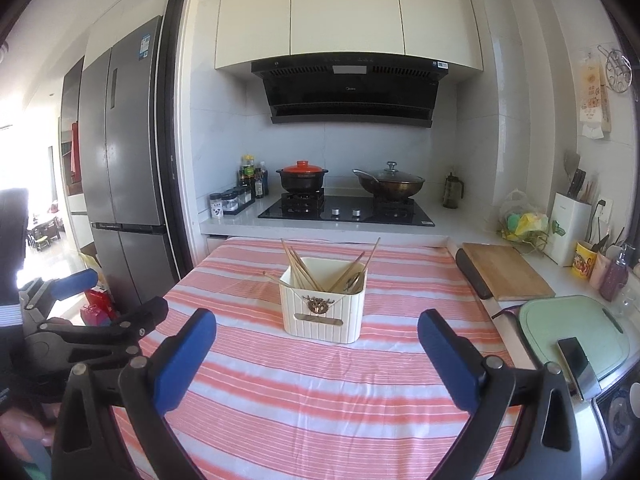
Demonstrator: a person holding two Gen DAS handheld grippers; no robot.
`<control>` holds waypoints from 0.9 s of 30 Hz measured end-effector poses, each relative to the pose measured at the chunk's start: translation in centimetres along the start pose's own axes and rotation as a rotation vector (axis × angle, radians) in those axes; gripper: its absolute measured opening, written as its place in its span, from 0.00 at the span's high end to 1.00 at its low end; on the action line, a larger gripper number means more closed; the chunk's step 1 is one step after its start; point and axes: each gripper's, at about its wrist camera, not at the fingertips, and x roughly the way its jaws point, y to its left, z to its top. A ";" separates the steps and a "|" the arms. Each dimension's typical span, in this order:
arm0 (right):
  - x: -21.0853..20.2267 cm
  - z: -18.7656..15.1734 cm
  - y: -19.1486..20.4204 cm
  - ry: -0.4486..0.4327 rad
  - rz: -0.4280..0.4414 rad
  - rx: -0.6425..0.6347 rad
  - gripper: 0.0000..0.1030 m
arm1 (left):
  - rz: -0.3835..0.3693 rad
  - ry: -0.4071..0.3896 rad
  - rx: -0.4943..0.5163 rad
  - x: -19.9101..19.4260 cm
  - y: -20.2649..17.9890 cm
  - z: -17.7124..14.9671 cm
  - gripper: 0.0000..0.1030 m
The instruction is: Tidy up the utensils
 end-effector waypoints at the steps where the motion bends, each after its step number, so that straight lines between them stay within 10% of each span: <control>1: -0.1 0.0 0.1 -0.001 0.001 0.001 0.00 | -0.002 -0.002 0.000 -0.2 0.0 0.0 0.00; 27: -0.7 0.1 1.1 0.017 0.008 -0.022 0.00 | 0.007 -0.014 0.001 -1.3 0.5 0.2 0.00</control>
